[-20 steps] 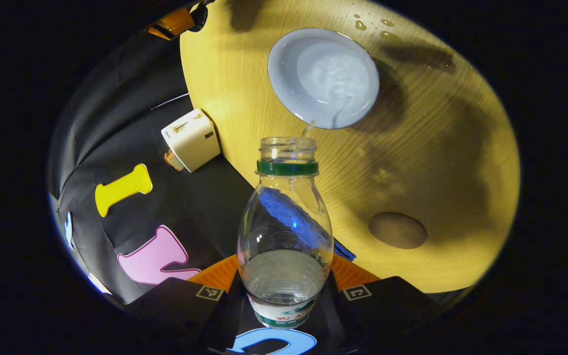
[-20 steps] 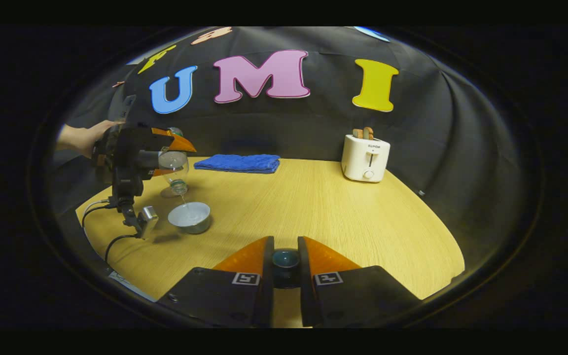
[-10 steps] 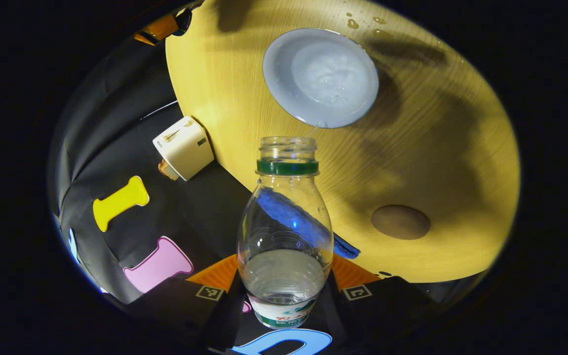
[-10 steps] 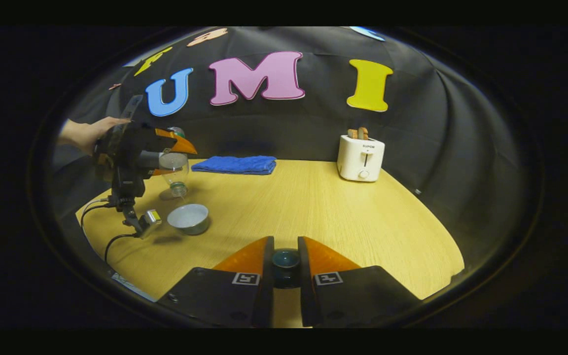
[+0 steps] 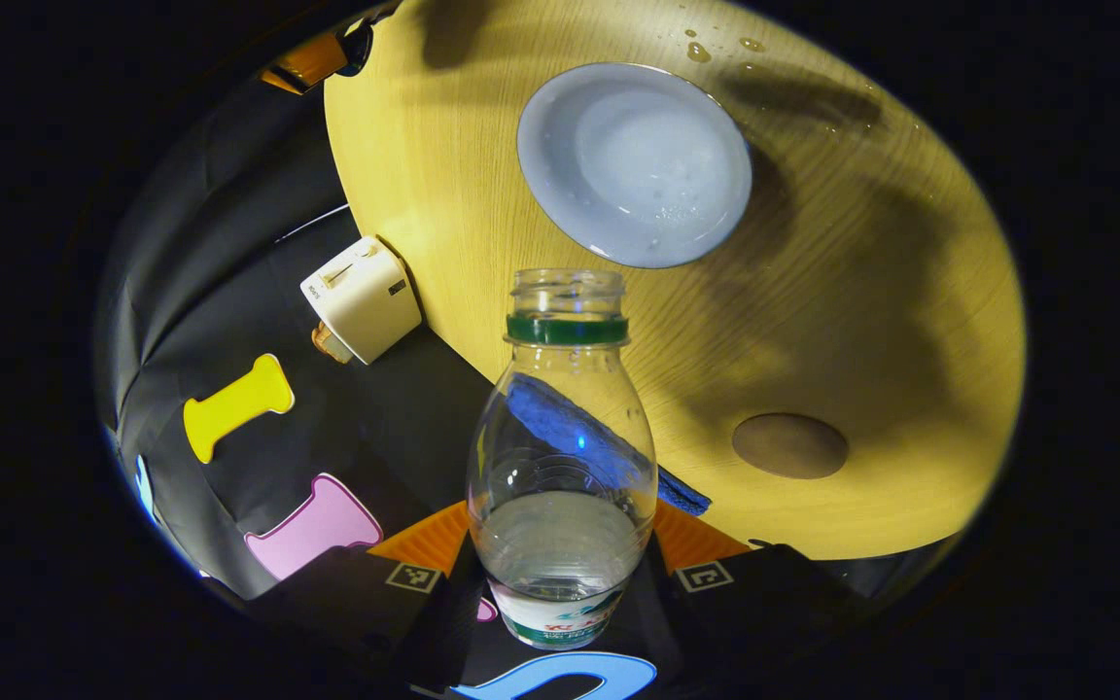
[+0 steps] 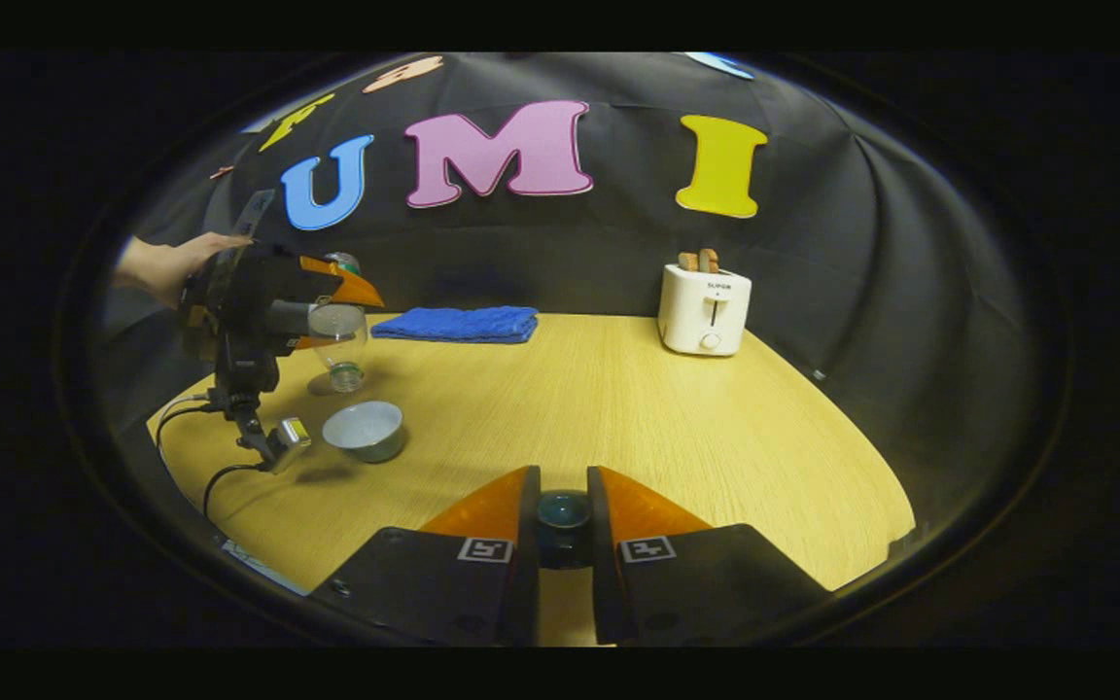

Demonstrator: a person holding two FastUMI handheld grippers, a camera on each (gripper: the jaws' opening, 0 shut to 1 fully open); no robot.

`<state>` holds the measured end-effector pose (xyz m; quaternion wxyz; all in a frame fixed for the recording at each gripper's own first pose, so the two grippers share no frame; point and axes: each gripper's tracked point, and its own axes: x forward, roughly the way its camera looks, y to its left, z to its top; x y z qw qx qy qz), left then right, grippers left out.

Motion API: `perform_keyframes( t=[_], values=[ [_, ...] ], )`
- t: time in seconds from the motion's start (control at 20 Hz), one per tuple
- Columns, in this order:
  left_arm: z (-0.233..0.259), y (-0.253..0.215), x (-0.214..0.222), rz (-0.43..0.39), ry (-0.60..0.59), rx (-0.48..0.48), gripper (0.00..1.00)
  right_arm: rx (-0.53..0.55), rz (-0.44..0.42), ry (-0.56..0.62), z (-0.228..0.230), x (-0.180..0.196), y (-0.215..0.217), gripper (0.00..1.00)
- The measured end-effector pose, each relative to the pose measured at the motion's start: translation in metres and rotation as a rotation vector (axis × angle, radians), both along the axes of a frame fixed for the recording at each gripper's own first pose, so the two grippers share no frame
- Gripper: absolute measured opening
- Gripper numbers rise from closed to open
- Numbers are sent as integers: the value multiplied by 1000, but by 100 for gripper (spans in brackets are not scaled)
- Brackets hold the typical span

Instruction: Open the teacup lid with one hand, grasp the water bottle and pour water into the teacup with the other hand; after pouring, place the water bottle on the coaster and then close the teacup lid.

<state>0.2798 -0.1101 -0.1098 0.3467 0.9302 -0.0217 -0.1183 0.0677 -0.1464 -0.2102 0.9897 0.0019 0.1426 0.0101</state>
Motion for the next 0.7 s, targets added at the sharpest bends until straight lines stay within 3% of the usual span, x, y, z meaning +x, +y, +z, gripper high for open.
perform_keyframes(
  t=[0.15,0.2,0.25,0.4,0.55,0.6,0.7],
  values=[
    [-5,2,0,3,10,-8,73,-2,1,2,-2,1,2,25],
    [-4,2,1,0,11,-11,73,-1,2,6,-3,1,2,21],
    [-5,1,0,-4,12,-21,73,0,2,7,-3,2,3,26],
    [-7,2,-3,-11,36,-91,73,-7,5,9,-3,2,7,25],
    [-17,16,-8,30,102,-292,73,-12,12,2,3,7,11,25],
    [-16,23,-8,46,116,-369,73,-12,14,-2,6,8,13,21],
    [-20,36,-11,93,179,-561,73,-16,20,-11,13,14,19,26]
  ],
)
